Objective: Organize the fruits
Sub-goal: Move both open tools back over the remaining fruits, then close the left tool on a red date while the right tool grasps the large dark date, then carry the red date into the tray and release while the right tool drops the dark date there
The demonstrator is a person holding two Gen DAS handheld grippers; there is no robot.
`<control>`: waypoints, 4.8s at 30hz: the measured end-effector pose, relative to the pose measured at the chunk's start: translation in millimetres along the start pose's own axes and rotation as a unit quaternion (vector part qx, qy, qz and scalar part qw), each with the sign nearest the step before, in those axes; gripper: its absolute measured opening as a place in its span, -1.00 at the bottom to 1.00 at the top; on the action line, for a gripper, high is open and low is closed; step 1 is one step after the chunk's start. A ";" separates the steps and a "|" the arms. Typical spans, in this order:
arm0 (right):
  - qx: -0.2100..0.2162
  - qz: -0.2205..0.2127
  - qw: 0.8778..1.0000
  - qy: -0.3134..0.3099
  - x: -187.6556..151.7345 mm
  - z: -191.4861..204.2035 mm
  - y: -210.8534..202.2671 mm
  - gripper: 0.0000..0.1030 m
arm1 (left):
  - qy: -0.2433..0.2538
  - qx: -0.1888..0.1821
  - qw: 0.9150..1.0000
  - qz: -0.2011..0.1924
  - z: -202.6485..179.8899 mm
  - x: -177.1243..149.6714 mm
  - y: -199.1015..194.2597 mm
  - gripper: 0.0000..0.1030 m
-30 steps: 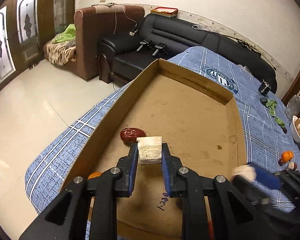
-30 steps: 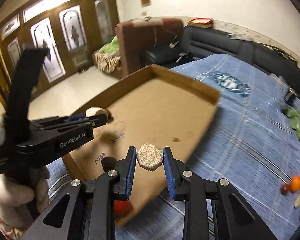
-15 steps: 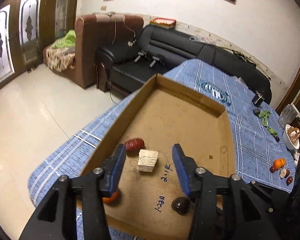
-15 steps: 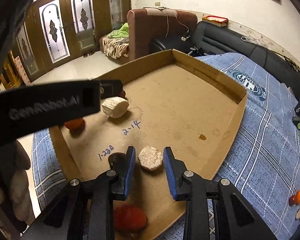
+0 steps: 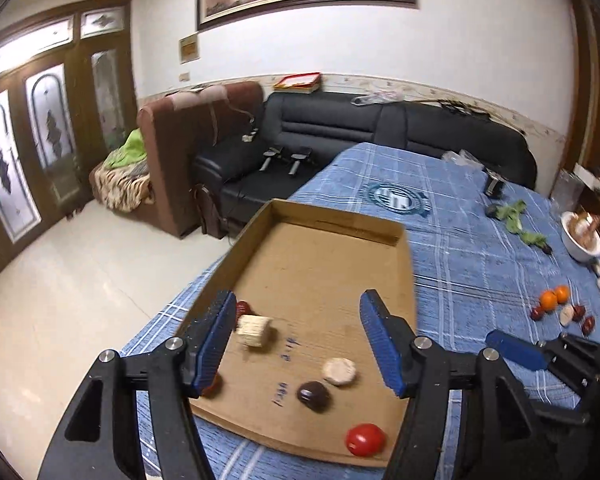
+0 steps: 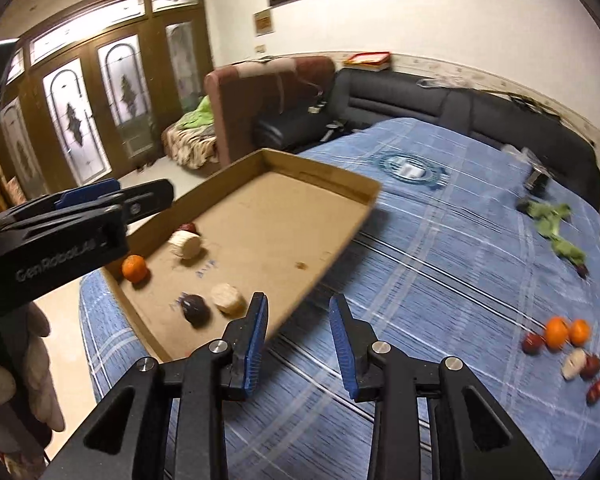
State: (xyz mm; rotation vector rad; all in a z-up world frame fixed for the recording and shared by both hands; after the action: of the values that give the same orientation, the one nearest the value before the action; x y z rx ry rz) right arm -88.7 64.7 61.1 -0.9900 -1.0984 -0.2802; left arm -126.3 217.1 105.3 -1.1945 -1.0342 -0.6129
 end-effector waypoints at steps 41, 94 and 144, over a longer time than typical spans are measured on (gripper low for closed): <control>-0.130 -0.013 0.975 0.181 -64.0 -197.6 -92.9 -0.31 | 0.114 -0.102 0.988 0.021 -136.2 -15.0 -9.6 0.27; -0.209 0.006 0.946 0.248 -93.5 -314.6 -69.6 -0.05 | 0.152 -0.311 0.929 0.135 -308.6 -65.5 115.5 -0.46; -0.238 -0.002 0.935 0.263 -72.1 -282.1 -103.0 -0.35 | 0.109 -0.355 0.919 0.130 -291.5 -66.7 93.2 -0.47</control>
State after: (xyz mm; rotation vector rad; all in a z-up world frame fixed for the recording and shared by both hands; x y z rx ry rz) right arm -14.8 -233.2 27.2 -1.2424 -0.5438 -0.7939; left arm 16.2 -39.9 -3.1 -1.8094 -0.4416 -0.9232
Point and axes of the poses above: each gripper's, at about its wrist camera, not at the fingertips, and y roughly the way its jaws point, z to its left, x to its top, the point moved 2 cm from there along y, roughly the way its jaws point, and after that the axes turned 9 degrees about -z, right-handed, at the moved point
